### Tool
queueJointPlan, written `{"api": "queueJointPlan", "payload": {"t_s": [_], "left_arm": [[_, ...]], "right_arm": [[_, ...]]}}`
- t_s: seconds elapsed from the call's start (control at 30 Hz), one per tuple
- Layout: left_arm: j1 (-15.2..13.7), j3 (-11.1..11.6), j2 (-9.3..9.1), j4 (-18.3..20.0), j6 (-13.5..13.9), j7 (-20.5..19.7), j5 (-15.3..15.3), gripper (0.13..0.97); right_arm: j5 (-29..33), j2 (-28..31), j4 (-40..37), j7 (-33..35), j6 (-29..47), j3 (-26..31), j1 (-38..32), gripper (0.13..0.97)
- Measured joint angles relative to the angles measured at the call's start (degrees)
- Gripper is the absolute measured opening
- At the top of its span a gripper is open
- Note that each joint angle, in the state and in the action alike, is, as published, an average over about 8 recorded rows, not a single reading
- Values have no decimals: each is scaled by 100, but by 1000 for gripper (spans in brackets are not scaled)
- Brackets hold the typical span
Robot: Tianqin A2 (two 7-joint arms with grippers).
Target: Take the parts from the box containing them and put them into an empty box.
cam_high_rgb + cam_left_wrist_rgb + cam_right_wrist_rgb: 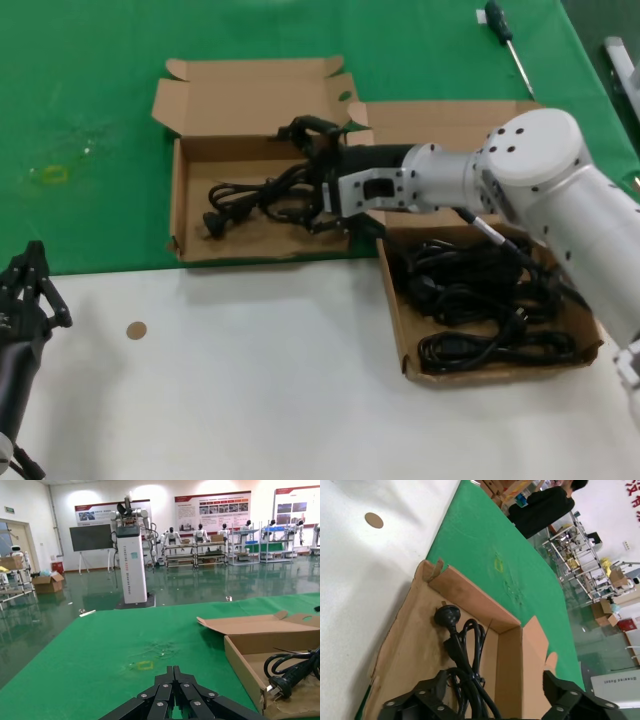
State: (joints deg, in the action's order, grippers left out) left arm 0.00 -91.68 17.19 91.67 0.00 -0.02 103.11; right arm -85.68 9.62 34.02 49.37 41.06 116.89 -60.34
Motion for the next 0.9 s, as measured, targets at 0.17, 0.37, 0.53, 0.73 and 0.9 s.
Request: {"api": "queueJointPlan", "payload": {"t_s": [0.17, 0.37, 0.53, 0.73, 0.9], "left_arm": [[0, 0, 0, 0, 0, 0, 0, 152], [0, 0, 0, 0, 0, 0, 0, 152], [0, 0, 0, 0, 0, 0, 0, 154], [0, 0, 0, 0, 0, 0, 0, 158], [0, 0, 0, 0, 0, 0, 0, 200]], "right_arm": [[101, 276, 671, -379, 32, 63, 232, 708], [132, 635, 1575, -792, 63, 62, 581, 753], [114, 790, 1967, -939, 67, 37, 741, 844], [107, 807, 2019, -963, 57, 28, 774, 909], [59, 806, 2117, -1066, -51, -38, 911, 955]]}}
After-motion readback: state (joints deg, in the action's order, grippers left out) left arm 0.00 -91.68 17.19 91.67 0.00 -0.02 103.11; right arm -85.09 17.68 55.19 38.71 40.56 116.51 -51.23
